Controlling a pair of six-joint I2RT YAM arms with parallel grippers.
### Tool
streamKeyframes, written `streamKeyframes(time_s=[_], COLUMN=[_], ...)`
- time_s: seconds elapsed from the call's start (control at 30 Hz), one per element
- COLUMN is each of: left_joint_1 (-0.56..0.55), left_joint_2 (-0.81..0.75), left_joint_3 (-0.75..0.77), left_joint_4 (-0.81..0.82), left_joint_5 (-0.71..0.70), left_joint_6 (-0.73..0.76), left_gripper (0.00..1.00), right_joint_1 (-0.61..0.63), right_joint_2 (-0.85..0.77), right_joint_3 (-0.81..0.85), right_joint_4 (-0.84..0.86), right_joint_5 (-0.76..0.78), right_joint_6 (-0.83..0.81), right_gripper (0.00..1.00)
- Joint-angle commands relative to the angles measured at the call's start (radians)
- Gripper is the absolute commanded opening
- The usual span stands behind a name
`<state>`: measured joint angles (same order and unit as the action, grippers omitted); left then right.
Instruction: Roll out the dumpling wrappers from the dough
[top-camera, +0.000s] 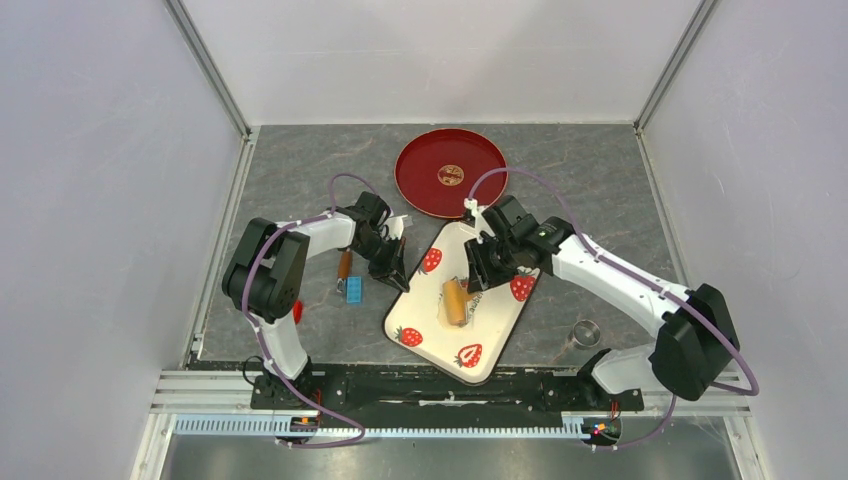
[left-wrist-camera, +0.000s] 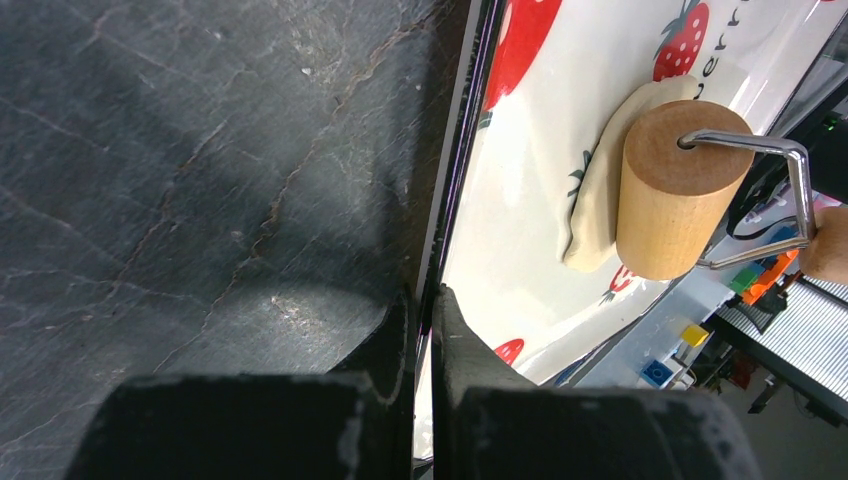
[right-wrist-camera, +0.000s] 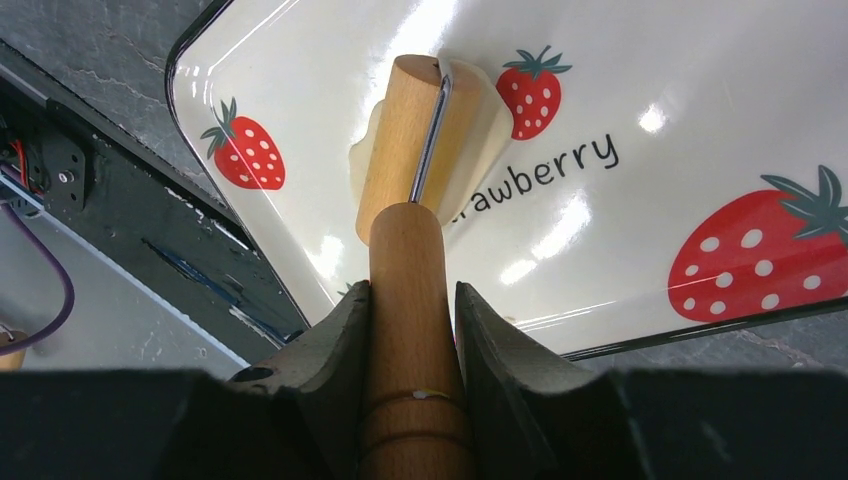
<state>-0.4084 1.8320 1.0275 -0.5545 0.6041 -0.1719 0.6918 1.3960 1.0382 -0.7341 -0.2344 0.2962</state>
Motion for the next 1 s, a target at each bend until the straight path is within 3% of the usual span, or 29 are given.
streamKeyframes(time_s=[0.0,0.6,0.97], left_joint_1=[-0.003,-0.003,-0.004], left_joint_2=[0.053,0.049,0.000], left_joint_3=[-0.021,-0.018,0.005], left_joint_4=[-0.044,-0.044,-0.041], left_joint_5=[-0.167,-0.168,-0.143], left_joint_6=[0.071,0.071,0.051], left_gripper=[0.02,0.02,0.03], right_joint_1=[-0.007,-0.106,-0.172], right_joint_2=[0.038,-0.005,0.033], right_joint_3=[-0.117,-0.086,0.227], right_joint_4=[-0.251,-0.322,-0.274], right_joint_5=[0.214,0.190,0.009], right_joint_6=[-0.066,-0.113,-0.132], right_gripper=[0.00,0.00,0.00])
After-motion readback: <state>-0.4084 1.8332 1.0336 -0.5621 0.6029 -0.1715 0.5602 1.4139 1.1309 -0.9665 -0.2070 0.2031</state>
